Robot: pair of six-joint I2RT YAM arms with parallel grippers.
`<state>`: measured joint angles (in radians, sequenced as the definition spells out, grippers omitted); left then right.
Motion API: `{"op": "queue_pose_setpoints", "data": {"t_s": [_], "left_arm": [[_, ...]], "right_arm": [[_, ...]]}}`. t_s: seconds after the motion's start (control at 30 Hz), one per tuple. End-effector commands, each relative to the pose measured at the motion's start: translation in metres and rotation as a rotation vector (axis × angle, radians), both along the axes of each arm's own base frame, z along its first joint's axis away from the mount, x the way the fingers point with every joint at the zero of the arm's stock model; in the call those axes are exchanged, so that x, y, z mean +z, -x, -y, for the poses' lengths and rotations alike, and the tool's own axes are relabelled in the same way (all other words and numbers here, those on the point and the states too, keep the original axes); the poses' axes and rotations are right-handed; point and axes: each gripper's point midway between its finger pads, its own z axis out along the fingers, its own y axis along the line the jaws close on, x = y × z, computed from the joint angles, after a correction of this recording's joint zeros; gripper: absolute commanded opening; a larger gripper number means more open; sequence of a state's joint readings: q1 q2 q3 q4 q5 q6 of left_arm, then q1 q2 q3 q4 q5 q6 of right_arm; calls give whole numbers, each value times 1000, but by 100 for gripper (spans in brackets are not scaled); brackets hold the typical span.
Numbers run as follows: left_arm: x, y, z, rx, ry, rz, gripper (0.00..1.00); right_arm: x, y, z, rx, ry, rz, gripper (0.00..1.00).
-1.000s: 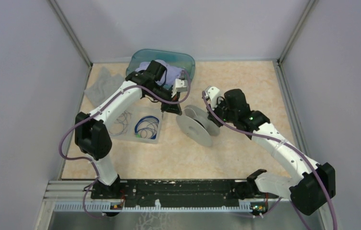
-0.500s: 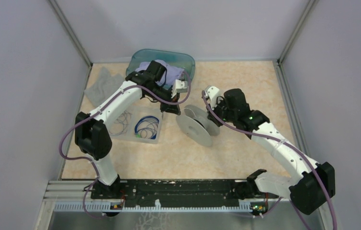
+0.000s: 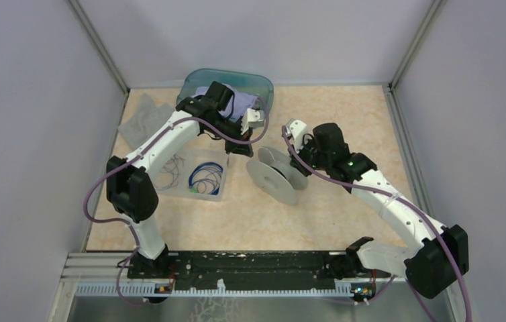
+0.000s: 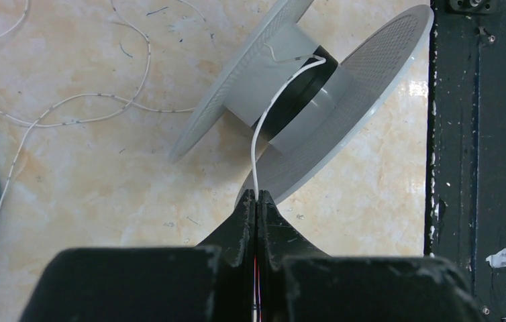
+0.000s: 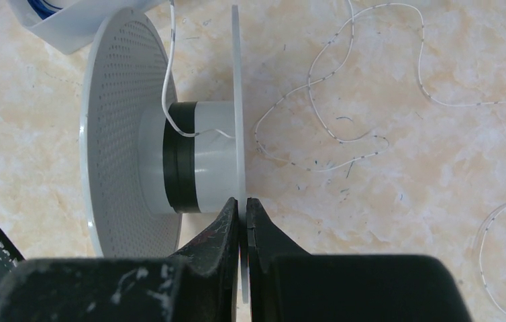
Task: Wrap the cables
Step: Wrap the cable around the cable reel.
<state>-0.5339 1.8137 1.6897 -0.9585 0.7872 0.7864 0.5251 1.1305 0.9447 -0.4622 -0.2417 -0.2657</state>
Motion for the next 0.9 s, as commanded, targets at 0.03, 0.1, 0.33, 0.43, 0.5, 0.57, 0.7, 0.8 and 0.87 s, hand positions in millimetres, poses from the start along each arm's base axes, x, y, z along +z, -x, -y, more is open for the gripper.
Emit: {"op": "queue_pose_setpoints", "data": {"t_s": [0.03, 0.1, 0.33, 0.43, 0.5, 0.57, 0.7, 0.8, 0.87], "left_arm": [[3, -10, 4, 5, 15, 23, 0], [8, -12, 9, 11, 43, 22, 0], [26, -17, 25, 42, 139, -16, 0], [24, -20, 25, 57, 135, -13, 0], [22, -23, 24, 74, 125, -13, 0], [22, -28, 25, 88, 135, 1, 0], [17, -25, 23, 76, 128, 1, 0], [18, -19, 20, 45, 129, 19, 0], [18, -13, 16, 32, 117, 16, 0]], "right_arm": [[28, -11, -8, 15, -49, 74, 5], [27, -11, -8, 18, -50, 74, 5], [32, -12, -10, 15, -63, 74, 5], [31, -12, -9, 11, -59, 75, 7], [31, -12, -10, 13, -60, 75, 9], [31, -12, -10, 14, -63, 72, 10], [32, -13, -11, 6, -69, 69, 10], [36, -16, -10, -14, -70, 73, 10], [37, -18, -9, -22, -67, 80, 9]]}}
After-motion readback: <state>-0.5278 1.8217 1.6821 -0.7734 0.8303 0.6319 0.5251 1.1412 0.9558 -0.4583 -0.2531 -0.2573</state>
